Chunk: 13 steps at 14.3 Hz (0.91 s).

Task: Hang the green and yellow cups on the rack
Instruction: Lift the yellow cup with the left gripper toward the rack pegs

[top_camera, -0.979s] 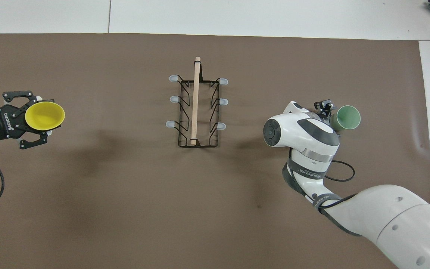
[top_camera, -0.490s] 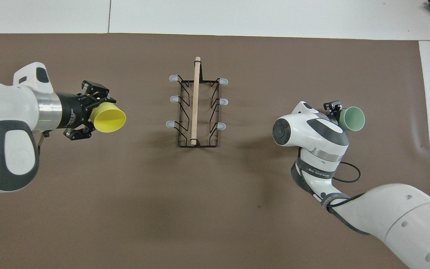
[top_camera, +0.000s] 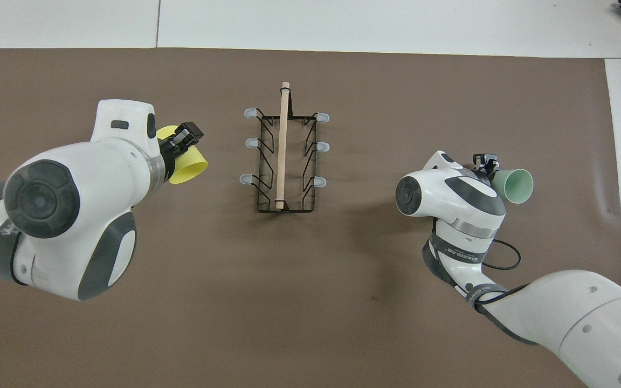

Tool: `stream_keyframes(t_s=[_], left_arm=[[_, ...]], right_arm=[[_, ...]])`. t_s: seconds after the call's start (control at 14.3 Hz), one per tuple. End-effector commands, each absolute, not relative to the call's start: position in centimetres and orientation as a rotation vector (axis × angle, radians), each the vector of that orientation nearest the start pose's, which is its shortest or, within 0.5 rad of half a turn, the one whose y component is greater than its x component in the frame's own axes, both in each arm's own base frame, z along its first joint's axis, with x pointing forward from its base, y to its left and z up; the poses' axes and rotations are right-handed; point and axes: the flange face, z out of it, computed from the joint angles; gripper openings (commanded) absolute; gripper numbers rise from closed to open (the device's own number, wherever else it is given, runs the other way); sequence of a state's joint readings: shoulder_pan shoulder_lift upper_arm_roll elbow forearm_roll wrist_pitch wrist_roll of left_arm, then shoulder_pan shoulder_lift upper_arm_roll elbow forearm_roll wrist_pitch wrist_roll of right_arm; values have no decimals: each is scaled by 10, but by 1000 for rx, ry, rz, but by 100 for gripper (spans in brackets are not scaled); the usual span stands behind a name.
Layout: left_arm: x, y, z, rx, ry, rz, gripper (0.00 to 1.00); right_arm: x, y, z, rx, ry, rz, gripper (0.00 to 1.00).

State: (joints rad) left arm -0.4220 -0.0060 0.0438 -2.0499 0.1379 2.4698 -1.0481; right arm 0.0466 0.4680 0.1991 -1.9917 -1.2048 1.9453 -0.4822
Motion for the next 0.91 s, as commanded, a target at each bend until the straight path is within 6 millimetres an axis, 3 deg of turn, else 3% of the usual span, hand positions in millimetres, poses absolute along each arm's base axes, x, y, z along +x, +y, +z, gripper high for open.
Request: stream_keyframes(t_s=[0.0, 0.28, 0.49, 0.7, 0.84], left_arm=[[533, -236, 478, -3139, -748, -801, 0], [535, -261, 460, -3084, -649, -966, 0], [537, -272, 463, -3037, -746, -1119, 0], [522, -294, 450, -3044, -725, -1119, 0], [513, -305, 445, -3057, -724, -1105, 0]], right_arm=[[572, 77, 224, 1625, 1524, -600, 0], [585, 86, 245, 1627, 1471, -611, 0], [601, 95, 272, 1820, 1423, -546, 0], [613, 96, 294, 1929, 1418, -486, 0], [617, 110, 321, 2004, 1438, -355, 0]])
